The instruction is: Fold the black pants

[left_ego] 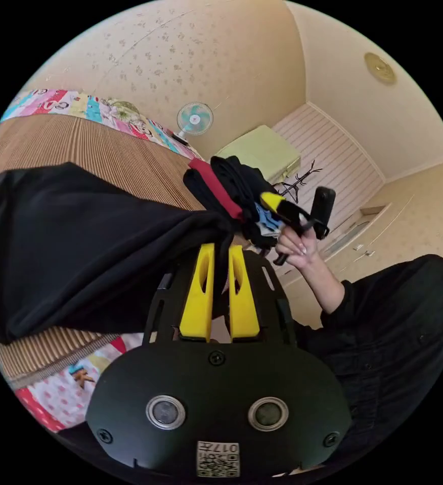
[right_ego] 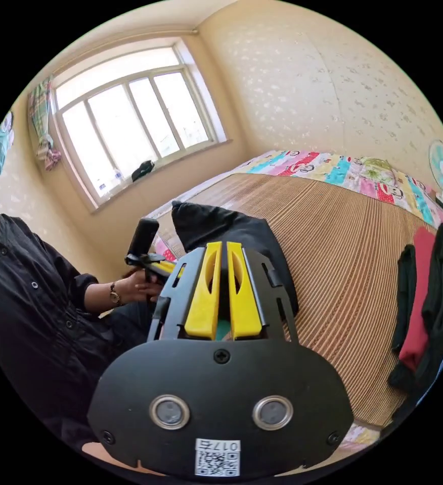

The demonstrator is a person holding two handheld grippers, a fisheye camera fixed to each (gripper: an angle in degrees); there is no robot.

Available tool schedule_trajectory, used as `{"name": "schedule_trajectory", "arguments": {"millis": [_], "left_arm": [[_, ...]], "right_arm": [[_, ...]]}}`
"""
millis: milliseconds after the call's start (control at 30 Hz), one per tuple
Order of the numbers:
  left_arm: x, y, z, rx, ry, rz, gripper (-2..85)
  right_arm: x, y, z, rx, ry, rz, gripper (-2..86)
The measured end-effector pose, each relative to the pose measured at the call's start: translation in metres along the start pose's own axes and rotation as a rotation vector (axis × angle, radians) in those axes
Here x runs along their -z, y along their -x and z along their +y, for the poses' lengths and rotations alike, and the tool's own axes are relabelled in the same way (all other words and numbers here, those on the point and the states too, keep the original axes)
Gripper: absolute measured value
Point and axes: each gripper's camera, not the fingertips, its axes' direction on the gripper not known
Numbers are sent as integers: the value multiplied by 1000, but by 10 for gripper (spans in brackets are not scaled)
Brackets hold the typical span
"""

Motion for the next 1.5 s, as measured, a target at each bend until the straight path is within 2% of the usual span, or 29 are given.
{"name": "schedule_trajectory", "arguments": {"millis": [67, 133, 300, 367, 400, 467, 500, 600, 667, 733, 833, 867, 933, 1000, 1067, 1133, 1200, 1233, 1300, 1367, 1467, 1500], "left_arm": [[7, -14, 29, 8, 6, 11, 44], [28, -26, 51, 20, -21, -24, 41], [107, -43, 93, 137, -122, -362, 61], [133, -43, 109, 216, -198, -437, 67], [150, -44, 123, 259, -277, -461, 66], [176, -48, 147, 328, -432, -490, 59], [191, -51, 164, 366, -541, -507, 52], [216, -50, 192, 470, -657, -549, 54], [224, -36, 195, 540, -613, -544, 65], [228, -18, 190, 597, -584, -482, 101], [227, -7, 166, 551, -568, -418, 148], [224, -11, 151, 504, -561, -444, 158], [216, -19, 128, 456, -531, -529, 177], [206, -30, 103, 410, -512, -710, 217], [202, -33, 94, 359, -532, -769, 228], [199, -25, 87, 310, -528, -645, 229], [188, -14, 80, 224, -494, -377, 227], [184, -15, 78, 186, -484, -320, 227], [172, -52, 67, 16, -498, -194, 207], [184, -112, 63, -172, -613, -167, 162], [232, -212, 57, -341, -854, -289, 72], [257, -245, 50, -425, -921, -258, 59]], "right_arm": [[-61, 29, -65, 118, 137, -81, 78], [-114, 55, -109, 174, 196, -101, 104], [-268, 128, -188, 156, 350, -60, 136], [-354, 160, -187, 131, 578, 98, 148], [-372, 168, -183, 151, 629, 147, 148], [-409, 194, -160, 311, 665, 402, 132], [-410, 196, -156, 324, 656, 428, 124], [-356, 199, -159, 298, 476, 399, 66], [-272, 189, -165, 251, 245, 390, 44], [-209, 176, -172, 206, 169, 388, 36], [-98, 164, -174, 123, 10, 298, 30], [-54, 169, -170, 133, -85, 278, 27], [3, 183, -163, 174, -170, 272, 22], [50, 200, -151, 232, -240, 282, 19], [99, 217, -132, 289, -321, 281, 16], [133, 226, -117, 340, -382, 242, 14], [165, 233, -104, 383, -432, 162, 13], [186, 237, -96, 405, -459, 119, 12], [219, 245, -85, 426, -495, 89, 11], [267, 252, -68, 455, -568, 103, 11], [339, 247, -46, 411, -732, 171, 13], [353, 245, -43, 399, -765, 179, 13]]}}
